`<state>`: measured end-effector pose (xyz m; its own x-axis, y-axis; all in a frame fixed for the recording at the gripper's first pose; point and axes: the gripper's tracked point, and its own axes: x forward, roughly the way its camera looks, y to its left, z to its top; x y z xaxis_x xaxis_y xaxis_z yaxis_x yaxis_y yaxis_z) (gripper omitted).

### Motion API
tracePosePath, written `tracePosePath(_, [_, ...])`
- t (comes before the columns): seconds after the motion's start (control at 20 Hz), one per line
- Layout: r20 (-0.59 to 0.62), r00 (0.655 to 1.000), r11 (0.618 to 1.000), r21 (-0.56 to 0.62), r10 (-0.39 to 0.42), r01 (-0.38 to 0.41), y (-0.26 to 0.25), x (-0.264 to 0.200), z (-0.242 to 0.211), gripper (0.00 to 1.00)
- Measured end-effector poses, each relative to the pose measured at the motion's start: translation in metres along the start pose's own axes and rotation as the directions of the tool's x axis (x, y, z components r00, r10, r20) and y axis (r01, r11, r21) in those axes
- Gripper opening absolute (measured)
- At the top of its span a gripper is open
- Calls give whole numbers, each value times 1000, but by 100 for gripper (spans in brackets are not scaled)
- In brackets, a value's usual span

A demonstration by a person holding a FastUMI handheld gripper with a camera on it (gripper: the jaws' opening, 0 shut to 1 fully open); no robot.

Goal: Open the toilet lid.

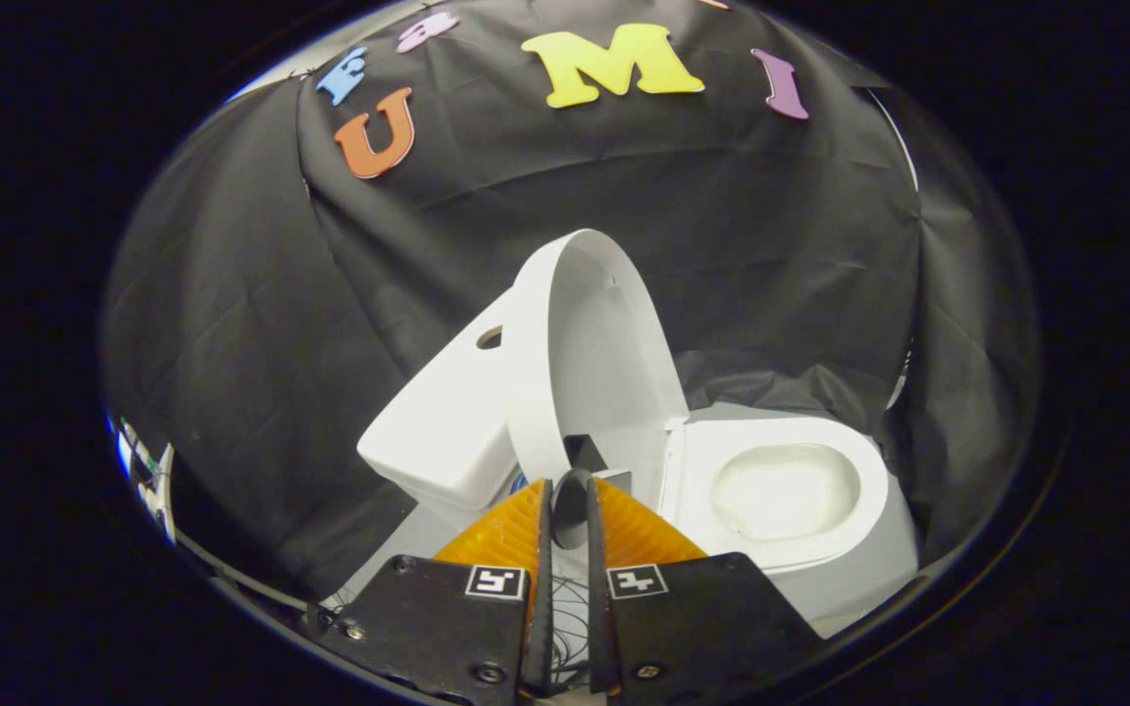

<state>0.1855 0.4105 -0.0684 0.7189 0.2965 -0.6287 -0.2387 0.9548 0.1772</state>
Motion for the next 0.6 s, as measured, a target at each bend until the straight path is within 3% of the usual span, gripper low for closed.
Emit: tracePosePath(0.6, [22,1000,997,-74,6,-4,-1,-7,1,19])
